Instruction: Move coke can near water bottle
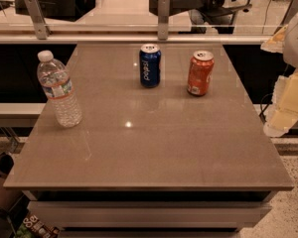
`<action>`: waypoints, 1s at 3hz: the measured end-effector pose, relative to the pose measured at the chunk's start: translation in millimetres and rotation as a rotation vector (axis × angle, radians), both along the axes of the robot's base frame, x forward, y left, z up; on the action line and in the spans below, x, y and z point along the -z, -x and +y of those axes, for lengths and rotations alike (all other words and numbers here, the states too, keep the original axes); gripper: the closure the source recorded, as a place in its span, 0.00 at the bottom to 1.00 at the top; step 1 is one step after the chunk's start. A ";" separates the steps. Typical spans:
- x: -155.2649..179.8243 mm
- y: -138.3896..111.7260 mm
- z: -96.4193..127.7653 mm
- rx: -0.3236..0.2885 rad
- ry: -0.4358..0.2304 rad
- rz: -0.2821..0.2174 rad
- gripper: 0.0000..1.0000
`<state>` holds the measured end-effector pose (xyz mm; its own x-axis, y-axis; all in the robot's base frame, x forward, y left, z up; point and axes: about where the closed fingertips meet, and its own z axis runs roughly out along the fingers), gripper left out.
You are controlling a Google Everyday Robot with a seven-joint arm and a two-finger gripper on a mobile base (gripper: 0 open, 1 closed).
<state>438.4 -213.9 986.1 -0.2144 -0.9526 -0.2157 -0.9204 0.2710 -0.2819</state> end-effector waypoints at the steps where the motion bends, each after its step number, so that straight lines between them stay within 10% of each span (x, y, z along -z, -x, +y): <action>1: 0.0 -0.1 0.0 0.000 0.000 0.000 0.00; 3: 11.9 -26.9 -3.0 0.069 -0.103 -0.026 0.00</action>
Offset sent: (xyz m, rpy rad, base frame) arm 0.0233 -0.0015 -0.0108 0.0639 0.0081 -0.0390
